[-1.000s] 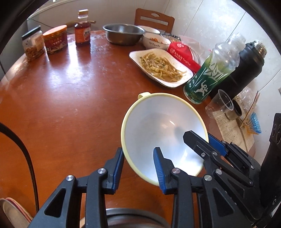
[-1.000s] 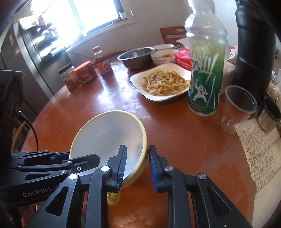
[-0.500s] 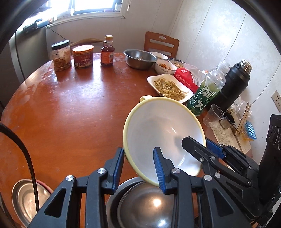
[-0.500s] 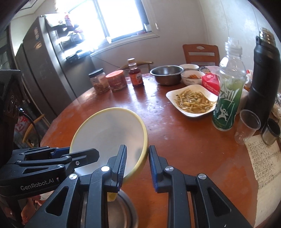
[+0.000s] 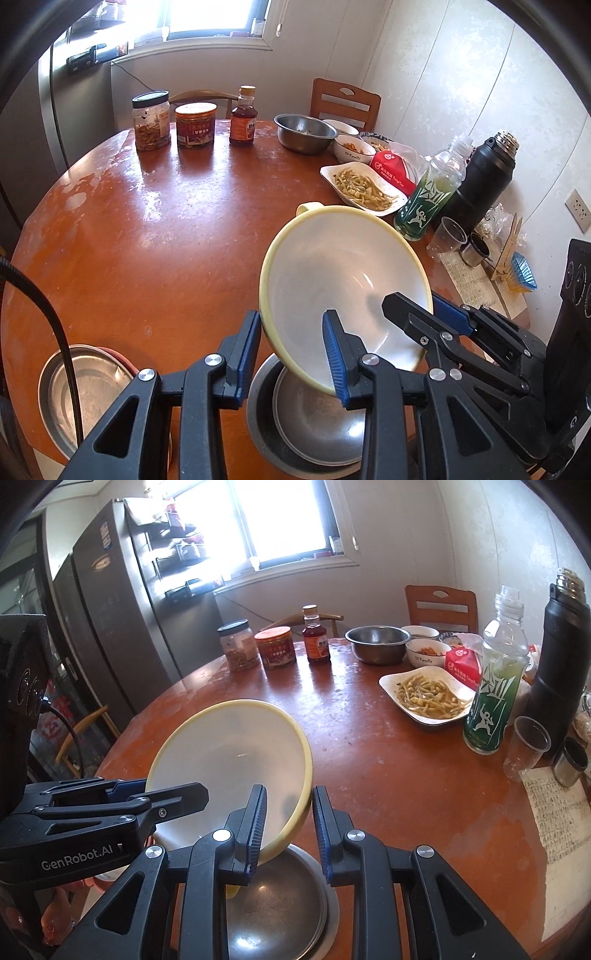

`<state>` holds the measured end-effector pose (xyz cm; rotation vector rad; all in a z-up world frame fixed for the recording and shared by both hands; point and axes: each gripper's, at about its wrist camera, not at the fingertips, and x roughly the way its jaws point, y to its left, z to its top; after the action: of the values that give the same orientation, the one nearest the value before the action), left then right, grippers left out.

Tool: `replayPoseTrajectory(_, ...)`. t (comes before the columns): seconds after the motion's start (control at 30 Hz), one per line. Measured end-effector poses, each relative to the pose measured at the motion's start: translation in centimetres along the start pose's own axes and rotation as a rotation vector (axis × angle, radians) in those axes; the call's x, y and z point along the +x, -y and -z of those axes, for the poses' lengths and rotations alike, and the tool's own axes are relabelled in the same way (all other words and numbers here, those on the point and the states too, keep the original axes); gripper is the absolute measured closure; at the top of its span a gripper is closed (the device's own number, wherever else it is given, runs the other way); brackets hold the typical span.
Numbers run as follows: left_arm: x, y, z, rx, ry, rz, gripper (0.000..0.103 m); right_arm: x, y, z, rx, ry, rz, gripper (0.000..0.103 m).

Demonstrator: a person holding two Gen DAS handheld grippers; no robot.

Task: Organize plates and bowls
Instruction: 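Lift the cream bowl and carry it over the nested steel bowls, then lower the cream bowl into the nested steel bowls with the left gripper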

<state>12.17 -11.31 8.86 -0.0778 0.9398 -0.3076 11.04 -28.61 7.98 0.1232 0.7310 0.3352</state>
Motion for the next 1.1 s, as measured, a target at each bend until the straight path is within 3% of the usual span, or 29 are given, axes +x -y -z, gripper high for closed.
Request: replayPoseTrajectory(1.1,0.1,1.0,4.6,0.057,-0.011,-0.007,0.068,-0.8,-0.7,4.7,-0.081,-0.048,0.036,0.077)
